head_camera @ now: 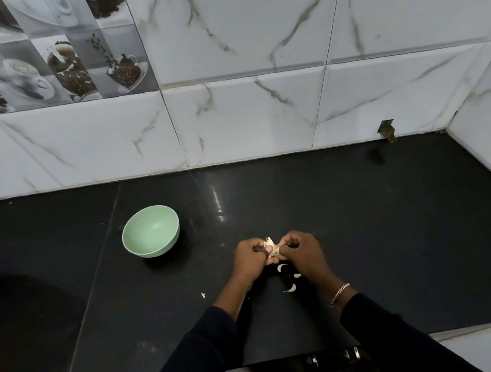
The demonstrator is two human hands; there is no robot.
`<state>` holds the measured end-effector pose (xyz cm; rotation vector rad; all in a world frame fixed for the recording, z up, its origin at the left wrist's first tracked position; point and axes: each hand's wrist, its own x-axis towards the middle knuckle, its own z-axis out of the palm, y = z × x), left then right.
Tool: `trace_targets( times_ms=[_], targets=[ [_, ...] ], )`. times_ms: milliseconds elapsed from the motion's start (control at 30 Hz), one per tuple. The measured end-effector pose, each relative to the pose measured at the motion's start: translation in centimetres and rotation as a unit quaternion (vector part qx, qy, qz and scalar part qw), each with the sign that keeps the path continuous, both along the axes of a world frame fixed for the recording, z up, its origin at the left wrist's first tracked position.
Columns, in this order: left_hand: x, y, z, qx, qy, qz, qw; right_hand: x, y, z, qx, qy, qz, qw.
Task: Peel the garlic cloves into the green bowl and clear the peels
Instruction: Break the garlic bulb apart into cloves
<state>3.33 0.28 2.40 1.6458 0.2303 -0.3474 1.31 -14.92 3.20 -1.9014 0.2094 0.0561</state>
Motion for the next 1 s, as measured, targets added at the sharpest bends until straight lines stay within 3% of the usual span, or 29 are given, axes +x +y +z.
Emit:
trace_targets(
  times_ms=[200,433,567,867,1000],
  targets=[
    [-0.1,0.1,-0.2,-0.02,0.013,0.012,1.0,0.4,-0.1,-0.1,0.066,0.04,0.001,0.997],
    [-0.5,0.0,0.2,-0.025,0.012,0.013,1.0,0.0,0.0,0.5,0.043,0.047,0.032,0.997],
    [-0.6,0.2,0.2,0.014,-0.003,0.003,1.0,-0.1,0.1,0.9,0.039,0.051,0.037,0.997],
    [-1.4,0.4,0.5,0.164,-0.079,-0.058,0.982,-0.4,0.5,1.3,-0.065,0.037,0.04,0.996],
    [-1.9,0.3,0.9,0.163,-0.095,-0.058,0.98,-0.3,0.5,1.0,-0.082,0.02,0.033,0.996]
  ],
)
